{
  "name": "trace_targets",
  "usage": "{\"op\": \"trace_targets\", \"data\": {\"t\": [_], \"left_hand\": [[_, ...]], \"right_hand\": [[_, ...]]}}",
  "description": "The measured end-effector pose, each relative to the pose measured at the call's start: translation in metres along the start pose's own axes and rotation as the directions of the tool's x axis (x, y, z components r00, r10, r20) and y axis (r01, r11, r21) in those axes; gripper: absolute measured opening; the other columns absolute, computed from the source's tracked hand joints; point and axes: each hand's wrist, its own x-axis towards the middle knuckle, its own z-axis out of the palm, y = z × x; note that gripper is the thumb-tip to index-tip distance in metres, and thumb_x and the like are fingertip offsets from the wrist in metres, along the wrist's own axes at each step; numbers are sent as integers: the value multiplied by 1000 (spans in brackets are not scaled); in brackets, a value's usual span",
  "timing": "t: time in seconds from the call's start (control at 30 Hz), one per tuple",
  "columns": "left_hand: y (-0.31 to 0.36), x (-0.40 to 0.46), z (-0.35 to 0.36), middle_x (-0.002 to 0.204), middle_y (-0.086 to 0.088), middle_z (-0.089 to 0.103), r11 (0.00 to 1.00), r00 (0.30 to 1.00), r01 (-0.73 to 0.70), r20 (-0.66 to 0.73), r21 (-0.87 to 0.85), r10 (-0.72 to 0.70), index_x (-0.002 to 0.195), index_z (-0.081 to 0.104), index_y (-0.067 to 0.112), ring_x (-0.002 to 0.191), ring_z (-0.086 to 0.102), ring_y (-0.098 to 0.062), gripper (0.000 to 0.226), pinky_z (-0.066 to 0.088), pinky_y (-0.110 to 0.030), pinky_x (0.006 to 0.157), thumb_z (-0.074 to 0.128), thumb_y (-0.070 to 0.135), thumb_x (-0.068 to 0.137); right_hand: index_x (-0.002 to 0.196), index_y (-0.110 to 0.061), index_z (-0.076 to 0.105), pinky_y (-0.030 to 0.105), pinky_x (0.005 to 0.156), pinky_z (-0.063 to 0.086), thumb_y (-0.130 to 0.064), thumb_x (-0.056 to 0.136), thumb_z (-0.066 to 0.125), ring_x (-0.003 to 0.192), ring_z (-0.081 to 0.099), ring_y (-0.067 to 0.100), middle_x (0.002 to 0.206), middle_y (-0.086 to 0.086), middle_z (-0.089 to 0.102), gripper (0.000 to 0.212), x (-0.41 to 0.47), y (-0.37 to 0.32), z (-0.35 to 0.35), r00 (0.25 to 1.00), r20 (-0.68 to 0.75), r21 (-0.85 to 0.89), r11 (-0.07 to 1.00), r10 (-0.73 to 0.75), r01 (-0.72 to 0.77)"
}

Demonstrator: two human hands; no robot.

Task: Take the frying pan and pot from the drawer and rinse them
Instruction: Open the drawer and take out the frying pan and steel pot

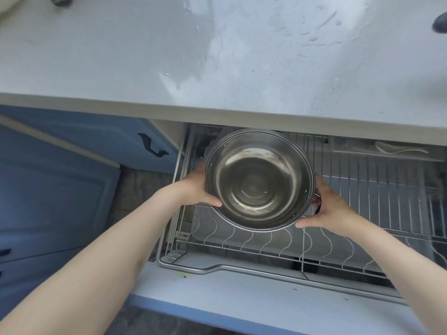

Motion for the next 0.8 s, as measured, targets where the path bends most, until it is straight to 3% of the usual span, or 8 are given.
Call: {"op": "trace_targets", "data": {"t": [0.13,0.2,0.27,0.37,0.47,0.6,0.73,0.8], "left_hand": [[-5,-5,0,162,0,15,999,993,6,118,-38,-1,153,-10,35,145,28,-20,142,29,-40,118,92,40,55],[-2,-12,4,163,-1,13,998,990,21,141,-63,-12,152,-19,32,145,29,-23,147,32,-42,117,93,36,57],[2,-21,11,162,0,15,996,989,20,145,-86,-7,152,-21,30,144,32,-24,145,32,-42,117,91,31,62],[12,-41,16,154,2,36,988,991,-39,123,-148,58,151,-2,43,137,41,-20,133,36,-43,114,93,31,57],[24,-65,15,143,8,45,983,992,-79,88,-166,94,148,12,40,131,45,-14,120,37,-38,114,92,25,60],[42,-97,7,138,5,50,985,991,-91,82,-143,104,149,19,28,125,50,-15,114,41,-36,109,91,27,62],[61,-132,-1,137,9,49,976,980,-153,107,-158,171,147,22,30,124,49,-13,107,40,-35,109,89,23,65],[70,-154,-4,134,11,51,968,975,-185,93,-171,203,146,25,31,121,51,-11,105,42,-33,108,90,24,64]], "right_hand": [[150,-37,16,19,96,36,-4,57,92,118,45,6,127,-13,48,124,-13,-1,-10,999,27,83,996,-37,35],[151,-38,14,12,95,37,-6,56,93,120,45,1,128,-19,49,127,-25,0,-18,998,54,90,995,-39,34],[147,-40,19,-1,80,41,-4,56,92,111,53,-13,122,-24,53,122,-38,1,-27,997,58,77,996,-55,50],[145,-40,21,-5,71,39,-5,59,91,96,51,-28,117,-27,53,116,-61,-2,-39,995,74,51,997,-69,65],[143,-44,20,-1,74,42,-14,59,92,99,56,-17,119,-30,51,114,-85,-9,-52,994,94,32,998,-61,58],[143,-46,21,15,94,39,-21,59,93,116,53,-2,129,-22,52,114,-117,-23,-69,994,94,24,998,-57,56],[143,-49,13,2,81,38,-20,62,92,111,52,-13,124,-35,46,117,-158,-39,-82,994,103,44,998,-45,40],[140,-48,17,0,78,40,-17,62,92,102,53,-23,125,-30,50,112,-184,-48,-87,993,102,62,997,-57,51]]}}
